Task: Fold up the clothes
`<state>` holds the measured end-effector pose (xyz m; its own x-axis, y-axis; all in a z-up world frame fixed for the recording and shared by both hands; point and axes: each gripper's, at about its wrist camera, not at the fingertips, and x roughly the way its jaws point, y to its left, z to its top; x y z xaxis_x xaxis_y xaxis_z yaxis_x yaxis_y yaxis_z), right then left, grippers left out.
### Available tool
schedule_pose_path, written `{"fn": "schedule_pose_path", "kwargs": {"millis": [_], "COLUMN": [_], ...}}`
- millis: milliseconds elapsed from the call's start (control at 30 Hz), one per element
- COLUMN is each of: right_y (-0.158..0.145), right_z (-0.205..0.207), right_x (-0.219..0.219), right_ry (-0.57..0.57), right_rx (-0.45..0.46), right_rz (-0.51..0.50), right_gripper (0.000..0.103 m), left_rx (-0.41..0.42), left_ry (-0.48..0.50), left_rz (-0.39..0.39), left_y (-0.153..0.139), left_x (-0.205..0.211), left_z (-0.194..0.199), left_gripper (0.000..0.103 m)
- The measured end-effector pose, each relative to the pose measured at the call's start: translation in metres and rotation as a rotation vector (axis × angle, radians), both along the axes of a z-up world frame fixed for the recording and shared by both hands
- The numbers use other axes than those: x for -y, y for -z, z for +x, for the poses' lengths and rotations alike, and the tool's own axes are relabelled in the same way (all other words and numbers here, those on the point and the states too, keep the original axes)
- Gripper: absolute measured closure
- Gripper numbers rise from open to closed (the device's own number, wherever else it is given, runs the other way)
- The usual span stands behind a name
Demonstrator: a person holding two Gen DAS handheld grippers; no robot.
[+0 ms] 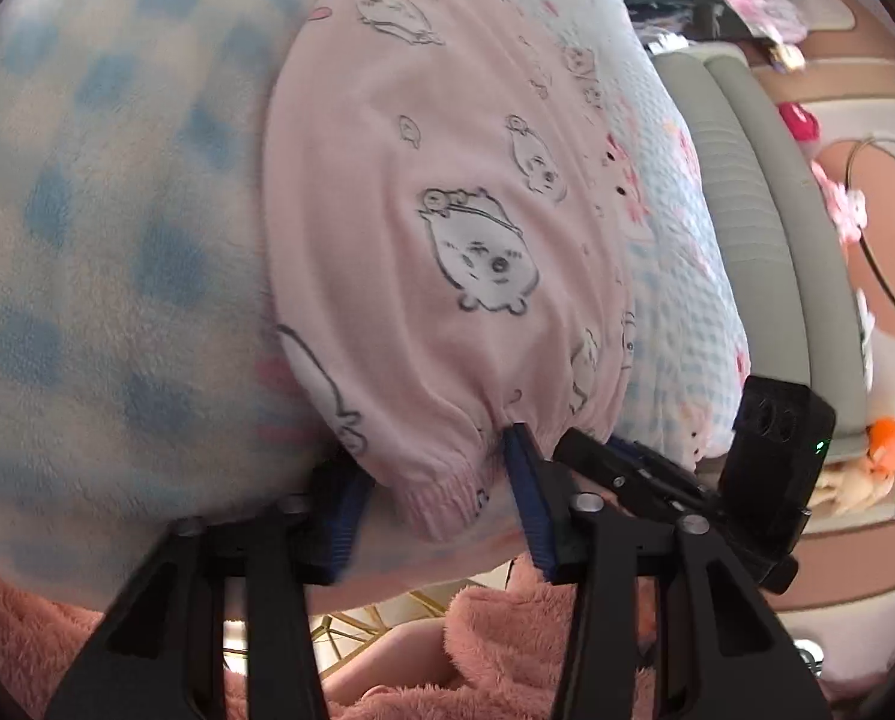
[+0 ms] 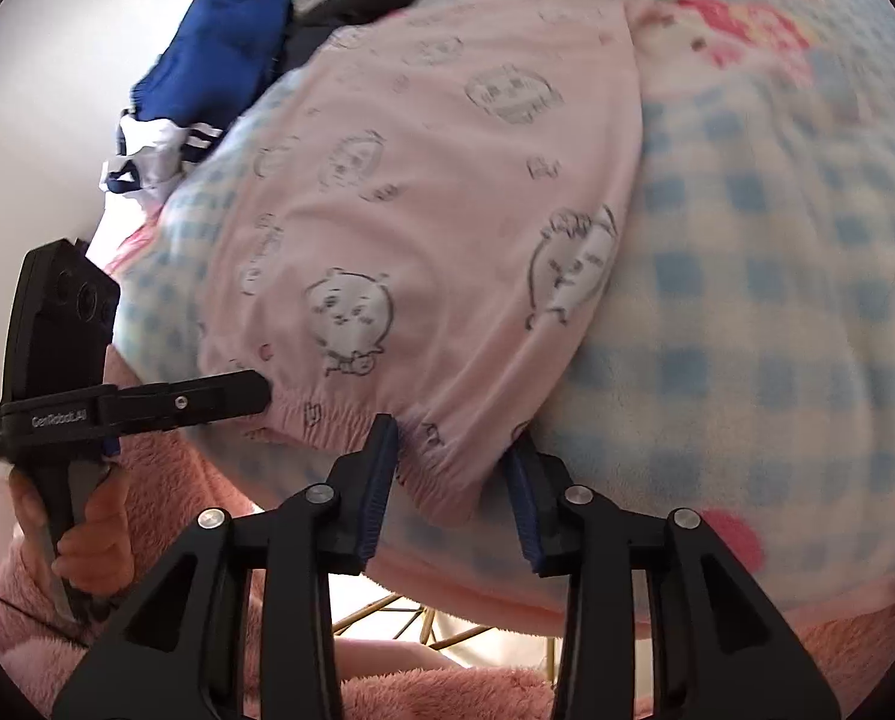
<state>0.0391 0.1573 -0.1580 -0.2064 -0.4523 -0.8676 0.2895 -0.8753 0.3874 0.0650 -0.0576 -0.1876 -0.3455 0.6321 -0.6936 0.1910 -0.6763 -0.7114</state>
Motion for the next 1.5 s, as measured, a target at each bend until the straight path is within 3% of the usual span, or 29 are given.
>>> {"fn": "schedule_pose_path", "kwargs": {"millis": [33,100,167,433,700,767,933,967,1033,1067,1100,1200,1300,1500], "right_y": [0.002,-0.006,-0.019,-0.053,-0.052,-0.055,-0.086,-0.090,-0.096,-0.097,-0.097,-0.099,-0.095,-0.067], "right_z": [0.000,0.005,0.011,0.033,0.043,0.036,-0.004,-0.016,-0.043,-0.055,-0.066,-0.080,-0.079,-0.091], "right_x": [0.000,0.002,-0.001,-0.027,-0.032,-0.030,-0.024,-0.024,-0.023,-0.023,-0.023,-0.027,-0.033,-0.018], "right_ry": [0.000,-0.027,-0.043,-0.039,-0.016,-0.008,-0.042,-0.028,0.018,0.040,0.061,0.097,0.090,0.001], "right_rx": [0.005,-0.022,-0.060,-0.082,-0.030,-0.041,-0.161,-0.183,-0.217,-0.228,-0.240,-0.274,-0.290,-0.253], "right_rz": [-0.009,-0.034,-0.055,-0.157,-0.183,-0.185,-0.178,-0.180,-0.174,-0.157,-0.138,-0.082,-0.078,0.032], "right_gripper": [0.067,0.083,0.087,0.091,0.090,0.090,0.087,0.078,0.071,0.063,0.059,0.059,0.057,0.057], "left_rx": [-0.018,-0.063,-0.098,-0.153,-0.105,-0.139,-0.250,-0.255,-0.227,-0.228,-0.229,-0.260,-0.315,-0.307], "left_ry": [0.009,0.037,0.050,0.109,0.102,0.103,0.059,0.020,-0.131,-0.131,-0.132,-0.115,-0.075,0.013], "left_rz": [-0.026,-0.073,-0.086,-0.093,-0.034,-0.032,-0.085,-0.101,-0.160,-0.168,-0.176,-0.227,-0.264,-0.385], "left_y": [-0.007,-0.024,-0.039,-0.074,-0.063,-0.073,-0.103,-0.104,-0.099,-0.097,-0.095,-0.098,-0.101,-0.081], "left_x": [-0.002,-0.006,-0.007,-0.011,0.011,0.014,0.028,0.033,0.042,0.043,0.044,0.046,0.049,0.041], "left_z": [0.002,0.006,0.010,0.023,0.026,0.016,-0.035,-0.047,-0.067,-0.074,-0.080,-0.084,-0.075,-0.075], "left_gripper": [0.080,0.082,0.084,0.084,0.084,0.084,0.084,0.081,0.076,0.064,0.059,0.058,0.048,0.048]}}
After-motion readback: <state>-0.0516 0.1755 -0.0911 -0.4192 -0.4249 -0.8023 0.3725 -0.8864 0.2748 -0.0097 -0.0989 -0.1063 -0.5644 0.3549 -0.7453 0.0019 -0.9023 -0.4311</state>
